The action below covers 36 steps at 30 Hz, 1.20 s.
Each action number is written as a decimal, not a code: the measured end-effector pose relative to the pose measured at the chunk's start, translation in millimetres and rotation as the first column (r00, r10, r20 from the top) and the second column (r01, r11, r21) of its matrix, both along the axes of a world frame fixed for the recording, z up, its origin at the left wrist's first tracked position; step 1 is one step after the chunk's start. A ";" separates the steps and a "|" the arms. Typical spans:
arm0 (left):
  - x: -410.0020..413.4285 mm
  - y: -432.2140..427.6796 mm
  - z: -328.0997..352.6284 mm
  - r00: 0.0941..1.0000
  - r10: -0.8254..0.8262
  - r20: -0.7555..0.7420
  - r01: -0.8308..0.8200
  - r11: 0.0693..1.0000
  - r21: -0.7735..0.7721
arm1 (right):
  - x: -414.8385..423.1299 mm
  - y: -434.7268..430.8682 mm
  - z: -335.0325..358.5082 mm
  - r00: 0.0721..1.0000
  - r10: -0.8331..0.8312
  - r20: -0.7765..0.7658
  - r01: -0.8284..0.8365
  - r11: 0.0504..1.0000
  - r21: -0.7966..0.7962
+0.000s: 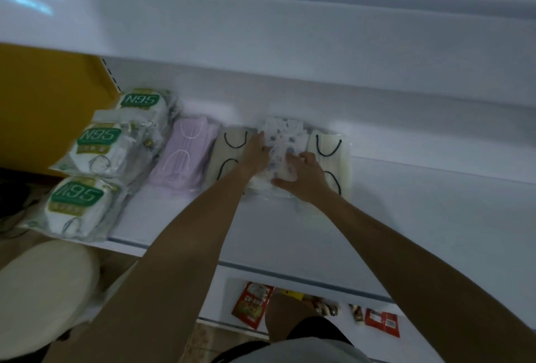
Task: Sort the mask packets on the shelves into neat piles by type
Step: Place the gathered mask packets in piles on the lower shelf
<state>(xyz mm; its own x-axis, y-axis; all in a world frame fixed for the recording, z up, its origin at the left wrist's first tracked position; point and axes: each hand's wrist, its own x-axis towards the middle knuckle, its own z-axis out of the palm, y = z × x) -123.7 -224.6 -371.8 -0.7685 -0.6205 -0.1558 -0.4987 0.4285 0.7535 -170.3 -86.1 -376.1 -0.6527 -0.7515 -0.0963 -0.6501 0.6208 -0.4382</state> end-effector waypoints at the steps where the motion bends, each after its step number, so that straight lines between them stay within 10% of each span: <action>1: 1.8 1.4 0.1 1.000 0.009 -0.009 -0.009 1.000 -0.005 | 2.4 1.2 -1.5 1.000 0.005 -0.004 -0.005 1.000 0.002; 13: 16.6 7.8 13.0 0.991 0.110 -0.080 -0.099 0.988 0.122 | 4.4 25.6 13.3 0.998 0.054 0.021 -0.055 0.998 0.025; 25: 164.2 72.1 59.7 0.985 -0.095 -0.141 0.069 0.982 -0.178 | 113.0 118.3 59.7 0.958 0.284 -0.036 -0.284 0.959 0.027; 36: 274.2 139.5 183.9 0.900 -0.360 -0.247 0.122 0.751 -0.649 | 206.3 171.1 201.6 0.837 0.420 -0.350 -0.515 0.822 -0.243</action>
